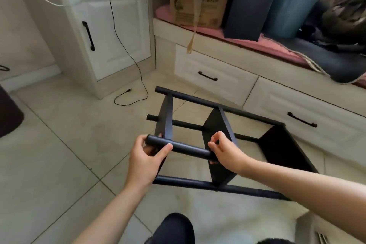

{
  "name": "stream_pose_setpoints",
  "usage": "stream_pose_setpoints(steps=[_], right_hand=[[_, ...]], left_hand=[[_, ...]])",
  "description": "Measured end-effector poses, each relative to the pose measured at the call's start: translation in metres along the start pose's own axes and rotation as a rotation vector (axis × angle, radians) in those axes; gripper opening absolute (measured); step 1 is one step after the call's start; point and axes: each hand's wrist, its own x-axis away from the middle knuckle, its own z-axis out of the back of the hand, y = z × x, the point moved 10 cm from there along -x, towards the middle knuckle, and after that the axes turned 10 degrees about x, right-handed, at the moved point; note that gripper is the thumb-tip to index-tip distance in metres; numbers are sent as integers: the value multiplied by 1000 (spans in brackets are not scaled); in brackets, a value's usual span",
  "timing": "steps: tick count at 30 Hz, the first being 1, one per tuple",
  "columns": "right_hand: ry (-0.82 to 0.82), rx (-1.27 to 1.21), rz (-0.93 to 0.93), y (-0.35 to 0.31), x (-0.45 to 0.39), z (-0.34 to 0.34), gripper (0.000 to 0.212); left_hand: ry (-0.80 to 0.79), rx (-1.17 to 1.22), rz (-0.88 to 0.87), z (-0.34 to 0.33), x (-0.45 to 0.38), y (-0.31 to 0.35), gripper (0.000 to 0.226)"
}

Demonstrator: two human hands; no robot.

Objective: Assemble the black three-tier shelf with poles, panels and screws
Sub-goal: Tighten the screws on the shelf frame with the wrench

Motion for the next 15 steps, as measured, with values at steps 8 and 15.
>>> stream_pose_setpoints(steps=[8, 15], right_hand=[[9, -16, -42, 46, -9, -36, 12], [27, -39, -112, 76, -10, -53, 14]], left_hand=[[1, -65, 122, 12, 13, -70, 33], [-39, -58, 199, 10, 9, -109, 32]])
